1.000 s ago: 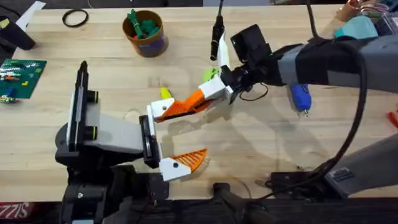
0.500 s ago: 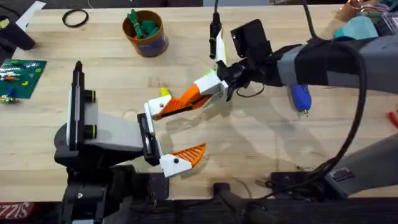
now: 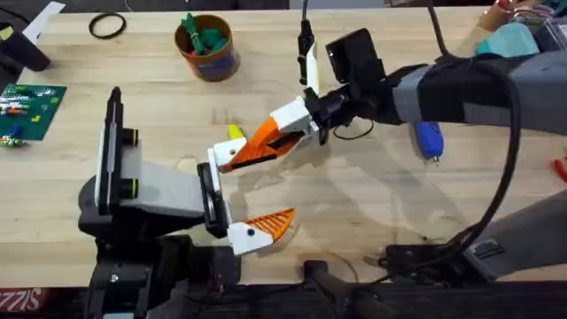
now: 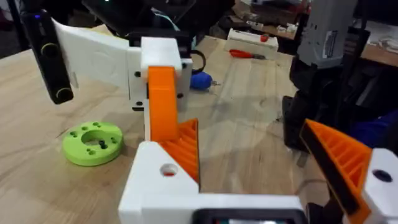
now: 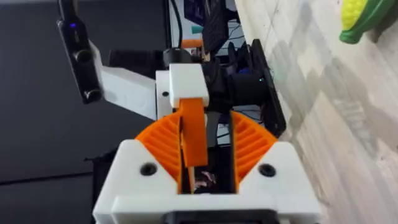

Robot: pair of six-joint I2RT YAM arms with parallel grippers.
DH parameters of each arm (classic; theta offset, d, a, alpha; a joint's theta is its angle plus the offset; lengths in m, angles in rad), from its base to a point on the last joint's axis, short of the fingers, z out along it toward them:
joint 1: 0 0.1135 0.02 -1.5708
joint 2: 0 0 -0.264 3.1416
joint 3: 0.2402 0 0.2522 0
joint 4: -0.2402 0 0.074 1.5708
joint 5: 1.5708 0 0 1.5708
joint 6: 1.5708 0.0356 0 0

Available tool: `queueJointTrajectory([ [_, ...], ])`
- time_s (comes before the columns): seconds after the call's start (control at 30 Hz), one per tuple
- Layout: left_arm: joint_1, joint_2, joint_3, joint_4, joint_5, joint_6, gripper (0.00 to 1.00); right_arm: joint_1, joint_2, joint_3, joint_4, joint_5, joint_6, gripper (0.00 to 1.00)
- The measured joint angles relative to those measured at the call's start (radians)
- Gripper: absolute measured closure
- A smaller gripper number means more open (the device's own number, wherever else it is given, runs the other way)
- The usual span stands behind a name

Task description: Pick up the gripper from the table and insert it into the empty holder that is missing its gripper. Then pick up a screw, insert it into the mounting hole, and use the screwdriver to tighten it. Finally, clean up the table by picking up the vegetable and placing it into the bucket.

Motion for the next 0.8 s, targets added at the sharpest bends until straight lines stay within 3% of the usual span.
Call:
queueJointTrajectory([
  [0.17,-0.002,0.0,0.0,-0.002,0.014,0.004,0.014,0.0,0.0,0.0,0.0,0.024,0.004,0.547],
  [0.23,-0.004,0.0,0.0,-0.002,0.021,0.007,0.014,0.0,0.0,0.0,-0.001,0.035,0.007,0.426],
  [0.27,-0.006,0.0,0.0,-0.004,0.026,0.007,0.014,-0.002,0.0,0.0,-0.001,0.04,0.008,0.287],
  [0.4,-0.006,0.0,0.0,-0.005,0.035,0.008,0.013,-0.012,0.0,0.0,0.0,0.046,0.007,0.048],
  [0.47,-0.006,0.0,0.0,-0.005,0.035,0.008,0.013,-0.02,0.0,0.0,-0.001,0.047,0.007,0.01],
  [0.8,-0.006,0.0,0.0,-0.005,0.036,0.008,0.014,-0.038,0.0,0.0,-0.001,0.053,0.007,0.006],
])
